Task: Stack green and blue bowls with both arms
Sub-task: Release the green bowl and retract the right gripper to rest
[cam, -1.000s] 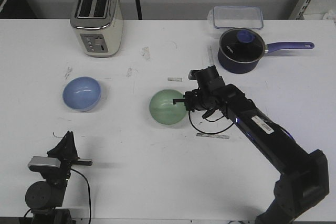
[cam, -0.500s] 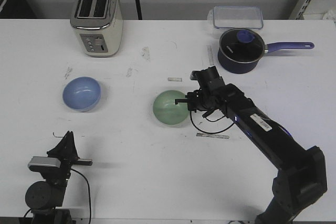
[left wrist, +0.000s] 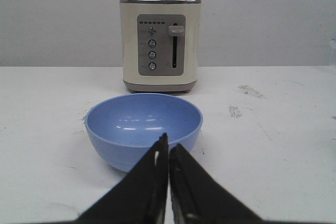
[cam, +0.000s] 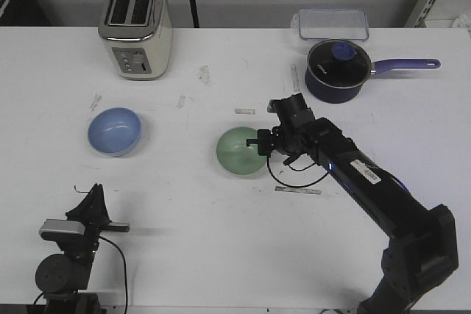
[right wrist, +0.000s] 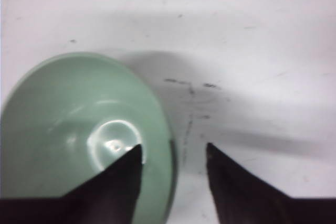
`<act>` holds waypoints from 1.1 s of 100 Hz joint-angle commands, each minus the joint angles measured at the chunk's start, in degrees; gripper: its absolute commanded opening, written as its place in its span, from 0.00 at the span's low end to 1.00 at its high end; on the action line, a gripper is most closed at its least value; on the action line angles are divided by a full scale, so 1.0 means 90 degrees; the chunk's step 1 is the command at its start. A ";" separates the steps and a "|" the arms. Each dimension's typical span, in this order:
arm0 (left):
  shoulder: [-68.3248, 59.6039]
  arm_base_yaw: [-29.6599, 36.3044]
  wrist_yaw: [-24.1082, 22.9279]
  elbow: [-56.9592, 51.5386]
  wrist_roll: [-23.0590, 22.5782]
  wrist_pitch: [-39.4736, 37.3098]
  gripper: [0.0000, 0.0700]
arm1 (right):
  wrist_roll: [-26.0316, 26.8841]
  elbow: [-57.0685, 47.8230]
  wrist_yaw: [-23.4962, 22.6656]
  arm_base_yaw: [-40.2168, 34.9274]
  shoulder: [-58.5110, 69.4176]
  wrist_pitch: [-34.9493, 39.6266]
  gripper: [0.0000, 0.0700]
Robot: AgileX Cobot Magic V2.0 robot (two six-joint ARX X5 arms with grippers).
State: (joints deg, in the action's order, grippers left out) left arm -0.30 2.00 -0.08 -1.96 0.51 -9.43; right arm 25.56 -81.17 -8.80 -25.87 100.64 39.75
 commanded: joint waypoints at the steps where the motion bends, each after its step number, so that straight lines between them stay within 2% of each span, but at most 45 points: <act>1: 0.0012 -0.0007 -0.0017 0.0141 -0.0083 -0.0097 0.00 | -0.0012 -0.0061 0.0124 -0.0032 0.0058 -0.0046 0.54; 27: 0.0012 -0.0007 -0.0017 0.0141 -0.0083 -0.0097 0.00 | -0.0675 0.0015 0.0299 0.0041 -0.0364 -0.0476 0.55; 42: 0.0012 -0.0007 -0.0017 0.0141 -0.0083 -0.0097 0.00 | -0.1336 0.0520 0.0627 0.0219 -0.0884 -0.1175 0.53; 49: 0.0012 -0.0007 -0.0015 0.0141 -0.0083 -0.0097 0.00 | -0.1761 0.0838 0.0733 0.0313 -0.1188 -0.1545 0.44; 60: 0.0012 -0.0007 -0.0015 0.0141 -0.0083 -0.0097 0.00 | -0.2433 0.1532 0.0826 0.0542 -0.1744 -0.2293 0.20; 67: 0.0012 -0.0007 -0.0015 0.0141 -0.0083 -0.0097 0.00 | -0.2713 0.2064 0.0823 0.0741 -0.2130 -0.2829 0.12; 80: 0.0012 -0.0007 -0.0015 0.0141 -0.0083 -0.0097 0.00 | -0.3011 0.3116 0.0821 0.1129 -0.2902 -0.3883 0.07; 87: 0.0012 -0.0007 -0.0015 0.0141 -0.0083 -0.0097 0.00 | -0.3038 0.3730 0.0823 0.1394 -0.3417 -0.4408 0.02; 98: 0.0012 -0.0007 -0.0017 0.0141 -0.0083 -0.0097 0.00 | -0.3036 0.4500 0.0821 0.1809 -0.4184 -0.4794 0.02; 110: 0.0012 -0.0007 -0.0015 0.0141 -0.0083 -0.0097 0.00 | -0.2982 0.5170 0.0818 0.2242 -0.5037 -0.4838 0.02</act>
State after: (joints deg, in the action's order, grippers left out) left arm -0.30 2.00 -0.10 -1.96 0.51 -9.43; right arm -1.10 -36.51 -1.45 -6.90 58.11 -3.07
